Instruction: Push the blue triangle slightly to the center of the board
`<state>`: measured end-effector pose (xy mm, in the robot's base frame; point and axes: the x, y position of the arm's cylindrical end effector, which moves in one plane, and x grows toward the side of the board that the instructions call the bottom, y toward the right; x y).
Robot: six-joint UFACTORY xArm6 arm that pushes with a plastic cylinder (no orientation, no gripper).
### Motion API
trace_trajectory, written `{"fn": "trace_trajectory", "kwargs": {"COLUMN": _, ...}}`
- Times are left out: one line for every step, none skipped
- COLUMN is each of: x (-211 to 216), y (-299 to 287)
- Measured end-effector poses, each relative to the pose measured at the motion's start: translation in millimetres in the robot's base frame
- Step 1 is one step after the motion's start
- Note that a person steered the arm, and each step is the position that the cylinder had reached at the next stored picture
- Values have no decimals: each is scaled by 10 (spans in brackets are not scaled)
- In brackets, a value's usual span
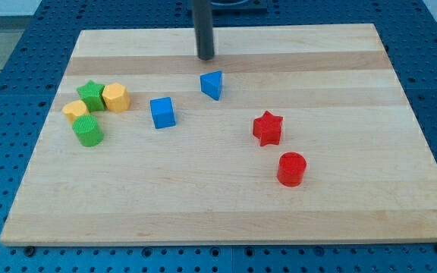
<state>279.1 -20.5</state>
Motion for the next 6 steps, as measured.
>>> {"fn": "trace_trajectory", "kwargs": {"x": 154, "y": 79}}
{"fn": "trace_trajectory", "kwargs": {"x": 155, "y": -261}}
{"fn": "trace_trajectory", "kwargs": {"x": 341, "y": -547}}
{"fn": "trace_trajectory", "kwargs": {"x": 619, "y": -287}}
{"fn": "trace_trajectory", "kwargs": {"x": 702, "y": 174}}
{"fn": "trace_trajectory", "kwargs": {"x": 759, "y": 375}}
